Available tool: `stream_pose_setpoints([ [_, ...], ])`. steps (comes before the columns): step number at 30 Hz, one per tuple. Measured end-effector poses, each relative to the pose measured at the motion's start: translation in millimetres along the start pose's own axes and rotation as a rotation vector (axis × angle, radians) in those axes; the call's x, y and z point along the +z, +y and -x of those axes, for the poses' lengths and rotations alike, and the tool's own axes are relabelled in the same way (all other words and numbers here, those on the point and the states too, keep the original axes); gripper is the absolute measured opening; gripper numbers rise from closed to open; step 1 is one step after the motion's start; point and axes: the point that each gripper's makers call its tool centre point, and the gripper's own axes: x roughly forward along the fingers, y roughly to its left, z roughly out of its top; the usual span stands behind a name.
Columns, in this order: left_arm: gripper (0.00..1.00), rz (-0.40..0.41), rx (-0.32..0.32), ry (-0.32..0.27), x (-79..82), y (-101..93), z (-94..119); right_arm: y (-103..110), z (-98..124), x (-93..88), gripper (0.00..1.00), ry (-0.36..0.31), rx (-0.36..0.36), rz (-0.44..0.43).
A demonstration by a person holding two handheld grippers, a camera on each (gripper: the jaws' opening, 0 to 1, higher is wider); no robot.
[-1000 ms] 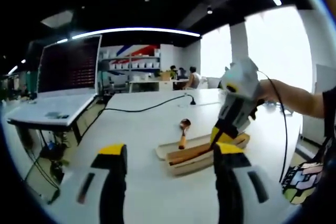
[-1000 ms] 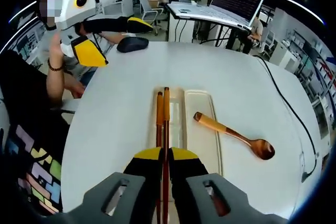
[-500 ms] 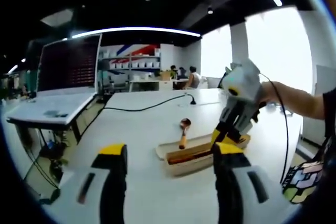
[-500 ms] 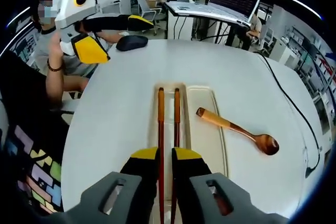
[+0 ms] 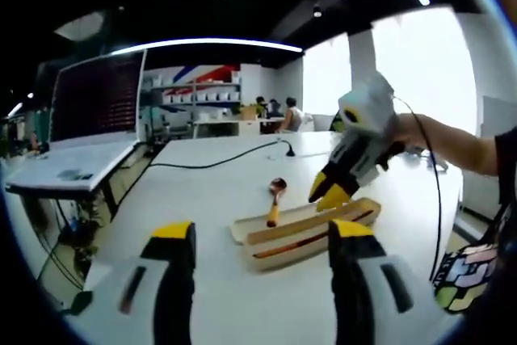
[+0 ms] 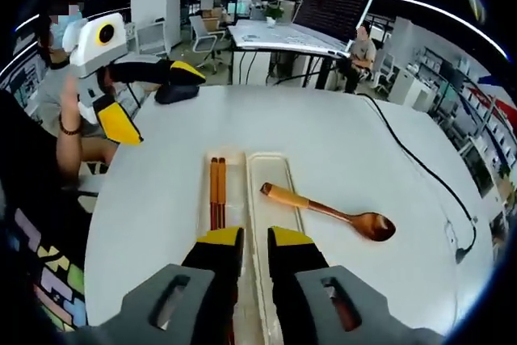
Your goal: Arrange the utensils inside the cutlery case until each visible utensil rests in its matching compartment.
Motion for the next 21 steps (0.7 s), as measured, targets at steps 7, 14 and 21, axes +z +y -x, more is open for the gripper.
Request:
stream_pose_setpoints([
  [7, 0.70, -0.001, 0.000, 0.001, -0.3, 1.3, -1, -66, 6, -4.5, 0.17, 0.067, -0.159, 0.091],
  [14, 0.70, 0.000, -0.011, 0.005, -1.7, -2.1, -3, -89, 14, -18.4, 0.21, 0.023, -0.251, -0.044],
  [21, 0.70, 0.002, -0.002, 0.002, -1.5, 1.6, -2, -136, 16, -31.2, 0.28, -0.162, -0.386, -0.258],
])
